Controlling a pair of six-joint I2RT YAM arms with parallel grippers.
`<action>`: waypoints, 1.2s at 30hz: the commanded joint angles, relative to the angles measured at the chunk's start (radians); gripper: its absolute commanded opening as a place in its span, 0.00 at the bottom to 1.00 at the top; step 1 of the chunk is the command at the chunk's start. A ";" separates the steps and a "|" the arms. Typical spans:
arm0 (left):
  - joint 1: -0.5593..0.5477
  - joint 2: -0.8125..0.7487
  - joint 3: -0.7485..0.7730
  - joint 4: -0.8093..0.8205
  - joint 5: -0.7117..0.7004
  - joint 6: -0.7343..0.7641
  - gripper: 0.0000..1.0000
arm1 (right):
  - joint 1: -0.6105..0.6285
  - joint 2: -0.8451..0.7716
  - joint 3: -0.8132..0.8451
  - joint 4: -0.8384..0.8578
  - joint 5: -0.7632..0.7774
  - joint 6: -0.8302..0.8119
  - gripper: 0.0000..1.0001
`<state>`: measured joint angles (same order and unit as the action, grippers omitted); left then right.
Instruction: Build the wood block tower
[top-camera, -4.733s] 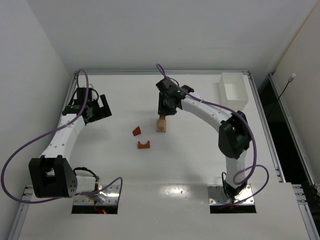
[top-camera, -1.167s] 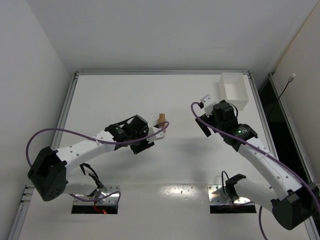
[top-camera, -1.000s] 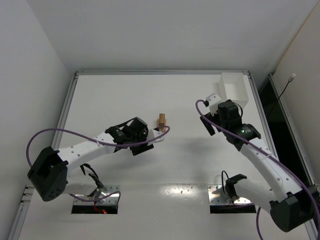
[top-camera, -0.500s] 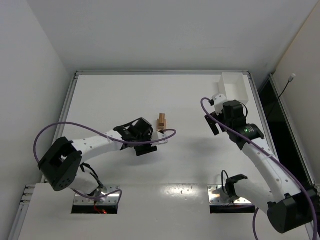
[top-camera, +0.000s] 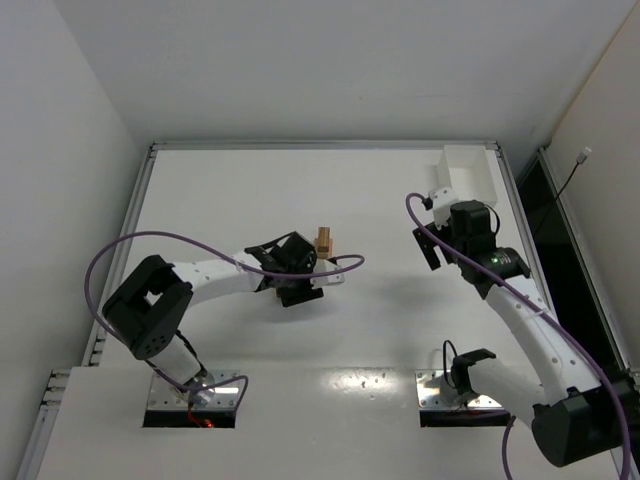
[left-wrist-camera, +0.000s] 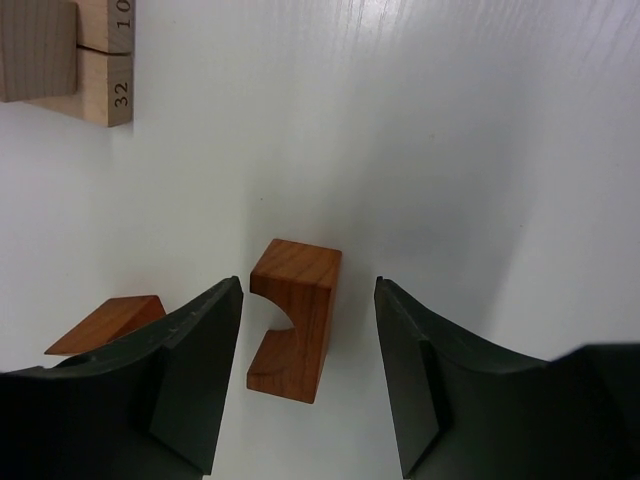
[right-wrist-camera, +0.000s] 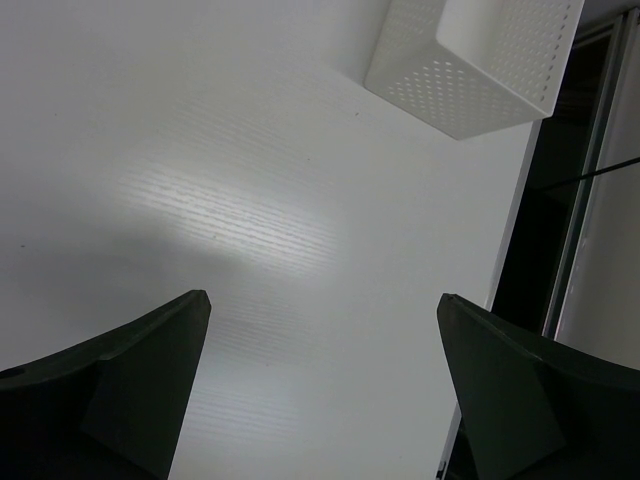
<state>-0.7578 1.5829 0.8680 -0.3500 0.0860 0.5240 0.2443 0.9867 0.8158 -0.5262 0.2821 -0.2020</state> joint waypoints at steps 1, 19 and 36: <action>0.002 0.003 0.034 0.029 0.029 0.019 0.52 | -0.013 -0.017 0.031 0.014 -0.011 0.012 0.94; 0.086 -0.064 -0.023 0.002 0.029 0.008 0.55 | -0.031 -0.008 0.022 0.014 -0.069 0.030 0.94; 0.095 0.028 0.005 -0.047 0.080 0.018 0.30 | -0.031 0.001 0.022 0.014 -0.078 0.030 0.94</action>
<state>-0.6724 1.5856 0.8478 -0.3859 0.1280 0.5228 0.2180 0.9890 0.8158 -0.5289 0.2153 -0.1833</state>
